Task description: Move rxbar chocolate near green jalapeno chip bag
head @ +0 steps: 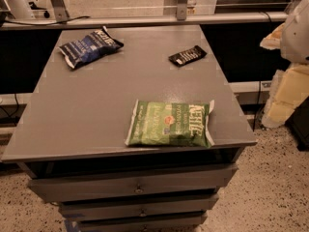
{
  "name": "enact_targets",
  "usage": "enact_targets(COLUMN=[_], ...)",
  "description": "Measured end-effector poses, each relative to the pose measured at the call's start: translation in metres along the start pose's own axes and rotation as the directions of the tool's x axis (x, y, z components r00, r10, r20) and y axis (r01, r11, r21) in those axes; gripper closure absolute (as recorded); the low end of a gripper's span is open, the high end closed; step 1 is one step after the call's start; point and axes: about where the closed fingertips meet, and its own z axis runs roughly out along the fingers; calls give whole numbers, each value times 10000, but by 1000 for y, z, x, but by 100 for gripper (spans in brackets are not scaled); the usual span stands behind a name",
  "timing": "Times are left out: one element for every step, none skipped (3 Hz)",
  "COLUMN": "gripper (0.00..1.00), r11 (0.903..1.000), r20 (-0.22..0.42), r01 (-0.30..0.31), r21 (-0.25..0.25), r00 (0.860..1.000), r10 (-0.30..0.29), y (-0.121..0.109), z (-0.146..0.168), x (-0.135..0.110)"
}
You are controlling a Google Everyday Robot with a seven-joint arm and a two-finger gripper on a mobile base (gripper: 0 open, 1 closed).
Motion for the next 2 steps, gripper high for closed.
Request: enact_targets(gripper=[0,0], r11=[9999,9986], r20=[145,870], r01=[-37,-92], r21=[123,522], r00=[9999,9962], r10=[35,46], y=[-4,-21], z=[1,10], x=[-2,-16])
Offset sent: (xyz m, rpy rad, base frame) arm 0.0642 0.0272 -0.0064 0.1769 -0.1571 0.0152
